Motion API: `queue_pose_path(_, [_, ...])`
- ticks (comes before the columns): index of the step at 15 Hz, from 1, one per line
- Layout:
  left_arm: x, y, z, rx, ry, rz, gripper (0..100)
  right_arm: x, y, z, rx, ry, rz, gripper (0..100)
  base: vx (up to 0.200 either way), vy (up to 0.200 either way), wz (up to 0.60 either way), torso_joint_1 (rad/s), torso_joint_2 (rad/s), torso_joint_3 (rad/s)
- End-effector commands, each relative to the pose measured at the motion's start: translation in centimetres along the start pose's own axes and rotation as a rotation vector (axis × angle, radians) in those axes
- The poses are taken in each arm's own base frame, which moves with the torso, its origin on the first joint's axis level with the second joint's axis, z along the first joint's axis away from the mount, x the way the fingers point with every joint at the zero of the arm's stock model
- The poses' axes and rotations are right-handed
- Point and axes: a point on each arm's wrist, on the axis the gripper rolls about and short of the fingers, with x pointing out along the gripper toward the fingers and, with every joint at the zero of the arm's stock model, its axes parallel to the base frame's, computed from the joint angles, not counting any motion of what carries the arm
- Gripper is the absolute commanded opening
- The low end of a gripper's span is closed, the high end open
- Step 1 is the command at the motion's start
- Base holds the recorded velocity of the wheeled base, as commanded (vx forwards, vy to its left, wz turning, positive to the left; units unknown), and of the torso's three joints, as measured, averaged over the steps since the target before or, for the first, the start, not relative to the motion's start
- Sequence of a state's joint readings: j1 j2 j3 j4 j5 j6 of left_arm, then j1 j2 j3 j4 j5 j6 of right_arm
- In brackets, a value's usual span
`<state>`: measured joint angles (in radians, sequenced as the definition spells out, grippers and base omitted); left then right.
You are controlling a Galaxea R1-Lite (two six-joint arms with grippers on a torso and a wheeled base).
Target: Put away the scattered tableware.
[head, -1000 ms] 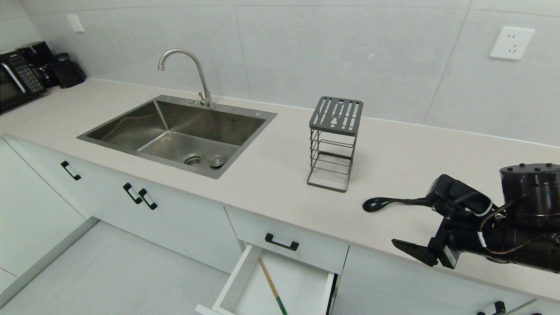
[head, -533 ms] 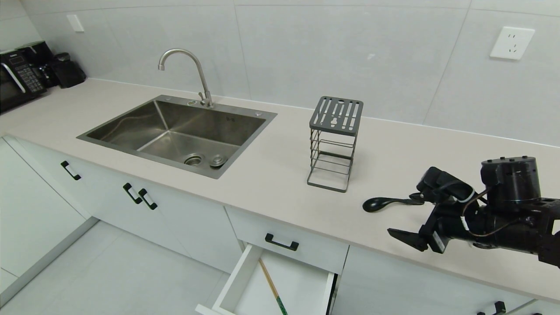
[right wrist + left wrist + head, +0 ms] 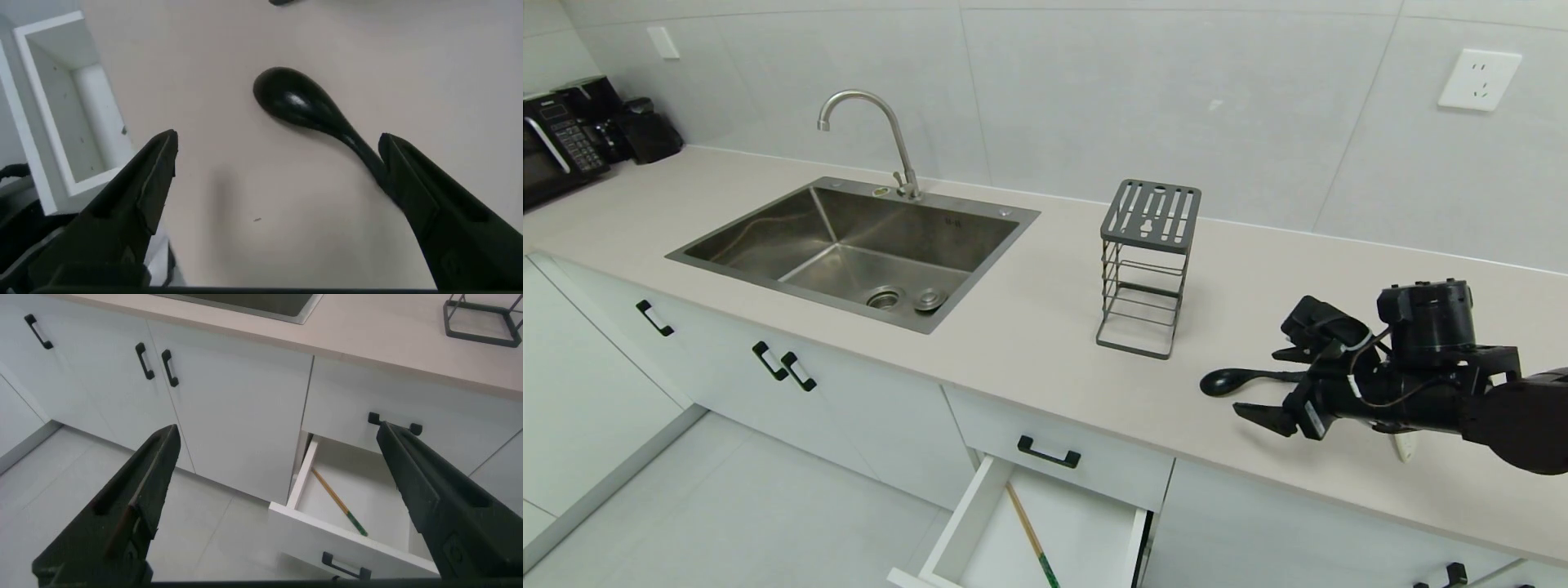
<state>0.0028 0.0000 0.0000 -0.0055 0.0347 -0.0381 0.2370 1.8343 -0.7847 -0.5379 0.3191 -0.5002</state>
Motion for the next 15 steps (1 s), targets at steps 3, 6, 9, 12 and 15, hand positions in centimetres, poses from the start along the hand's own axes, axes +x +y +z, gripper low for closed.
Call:
queue_pose_path(3, [0.0,0.0,0.0,0.000,-0.001,0.001,100,1.7,-0.5,-1.2,0.017,0.040,0.003,100,0.000,0.000,0.00,0.000,0.00,0.000])
queue_pose_path(6, [0.0,0.0,0.0,0.000,-0.001,0.001,100,1.4,-1.4,-1.7,0.027,0.040,-0.028,100,0.000,0.000,0.00,0.000,0.00,0.000])
queue_pose_path(9, [0.0,0.0,0.0,0.000,-0.001,0.001,100,1.7,-1.6,-2.1,0.033,0.048,-0.030,100,0.000,0.000,0.00,0.000,0.00,0.000])
queue_pose_path(12, [0.0,0.0,0.0,0.000,-0.001,0.001,100,3.2,-1.9,-2.8,0.070,0.039,-0.035,100,0.000,0.000,0.00,0.000,0.00,0.000])
queue_pose_path(15, [0.0,0.0,0.0,0.000,-0.001,0.001,100,4.3,-2.1,-3.2,0.132,-0.004,-0.057,100,0.000,0.000,0.00,0.000,0.00,0.000])
